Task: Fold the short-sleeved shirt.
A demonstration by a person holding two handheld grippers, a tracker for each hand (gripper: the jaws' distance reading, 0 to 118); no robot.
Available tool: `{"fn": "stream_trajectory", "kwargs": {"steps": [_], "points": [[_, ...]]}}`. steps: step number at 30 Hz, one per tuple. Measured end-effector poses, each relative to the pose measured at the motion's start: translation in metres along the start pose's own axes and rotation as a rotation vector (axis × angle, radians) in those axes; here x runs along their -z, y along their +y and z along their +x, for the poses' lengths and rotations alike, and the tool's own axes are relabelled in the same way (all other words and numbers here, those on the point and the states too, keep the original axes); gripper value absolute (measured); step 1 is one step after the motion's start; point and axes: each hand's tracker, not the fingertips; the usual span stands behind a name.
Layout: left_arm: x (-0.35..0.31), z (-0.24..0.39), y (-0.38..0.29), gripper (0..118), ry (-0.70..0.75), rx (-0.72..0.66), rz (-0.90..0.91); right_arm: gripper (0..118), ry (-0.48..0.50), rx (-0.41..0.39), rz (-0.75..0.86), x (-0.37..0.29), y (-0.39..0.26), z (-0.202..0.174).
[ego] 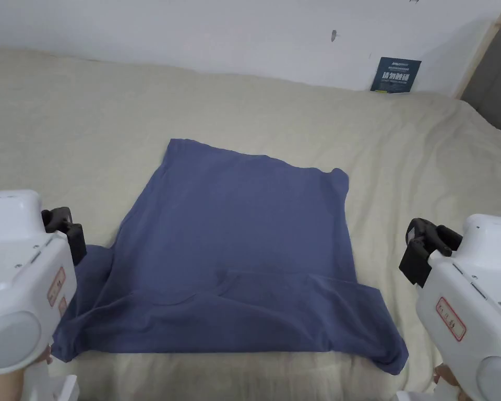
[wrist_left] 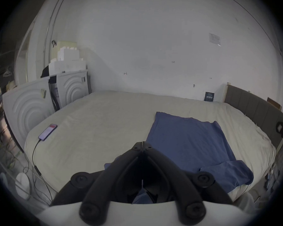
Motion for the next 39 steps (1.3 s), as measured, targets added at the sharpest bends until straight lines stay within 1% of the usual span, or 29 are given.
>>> {"fn": "stream_trajectory", "kwargs": {"steps": [3,6,7,8,9,10,11,12,16,21,22,24,26,27,28,29,30,31,32,33,34,39], "points": [[0.002,-0.016,0.010,0,0.026,0.008,-0.010,5,0.012,0.007,0.004,0.002,0.003,-0.001],[0.007,-0.034,0.022,0,0.065,-0.001,-0.098,5,0.016,-0.005,0.010,0.003,0.005,-0.003],[0.009,-0.038,0.024,6,0.068,-0.033,-0.141,5,0.018,-0.005,0.010,0.005,0.006,-0.003],[0.012,-0.044,0.025,24,0.064,-0.075,-0.184,5,0.021,-0.005,0.008,0.006,0.006,-0.002],[0.015,-0.050,0.024,60,0.054,-0.116,-0.230,5,0.024,-0.004,0.005,0.008,0.005,-0.003],[0.019,-0.055,0.021,88,0.041,-0.148,-0.278,5,0.024,-0.006,0.003,0.008,0.004,-0.005],[0.023,-0.057,0.018,103,0.028,-0.168,-0.337,5,0.027,-0.007,-0.001,0.009,0.004,-0.005],[0.029,-0.058,0.011,107,0.033,-0.177,-0.395,5,0.030,-0.007,-0.006,0.010,0.003,-0.006],[0.046,-0.057,-0.022,107,0.069,-0.157,-0.567,5,0.037,-0.002,-0.026,0.011,-0.002,-0.011],[0.062,-0.055,-0.064,104,0.070,-0.208,-0.713,5,0.035,-0.014,-0.049,0.011,-0.006,-0.013],[0.065,-0.054,-0.070,100,0.061,-0.220,-0.738,5,0.033,-0.014,-0.054,0.012,-0.007,-0.011],[0.068,-0.052,-0.079,88,0.052,-0.222,-0.750,5,0.030,-0.014,-0.061,0.014,-0.009,-0.010],[0.073,-0.046,-0.086,82,0.060,-0.196,-0.771,5,0.028,-0.010,-0.066,0.015,-0.010,-0.008],[0.074,-0.044,-0.089,73,0.066,-0.176,-0.783,5,0.026,-0.008,-0.068,0.016,-0.010,-0.007],[0.076,-0.041,-0.091,59,0.064,-0.162,-0.789,5,0.022,-0.006,-0.070,0.016,-0.010,-0.007],[0.077,-0.039,-0.094,41,0.062,-0.159,-0.789,5,0.021,-0.005,-0.072,0.017,-0.011,-0.007],[0.078,-0.037,-0.097,18,0.050,-0.159,-0.793,5,0.019,-0.005,-0.075,0.017,-0.011,-0.006],[0.077,-0.033,-0.099,7,0.030,-0.155,-0.793,5,0.016,-0.005,-0.077,0.017,-0.012,-0.006],[0.077,-0.028,-0.101,6,0.017,-0.144,-0.787,5,0.016,-0.005,-0.079,0.017,-0.013,-0.006],[0.078,-0.023,-0.103,5,0.038,-0.089,-0.791,5,0.015,-0.006,-0.082,0.018,-0.013,-0.006],[0.078,-0.020,-0.105,4,0.051,-0.063,-0.775,5,0.016,-0.005,-0.085,0.018,-0.014,-0.005],[0.068,-0.032,-0.098,3,0.050,-0.155,-0.741,5,0.033,-0.007,-0.099,0.026,-0.006,-0.004]]}}
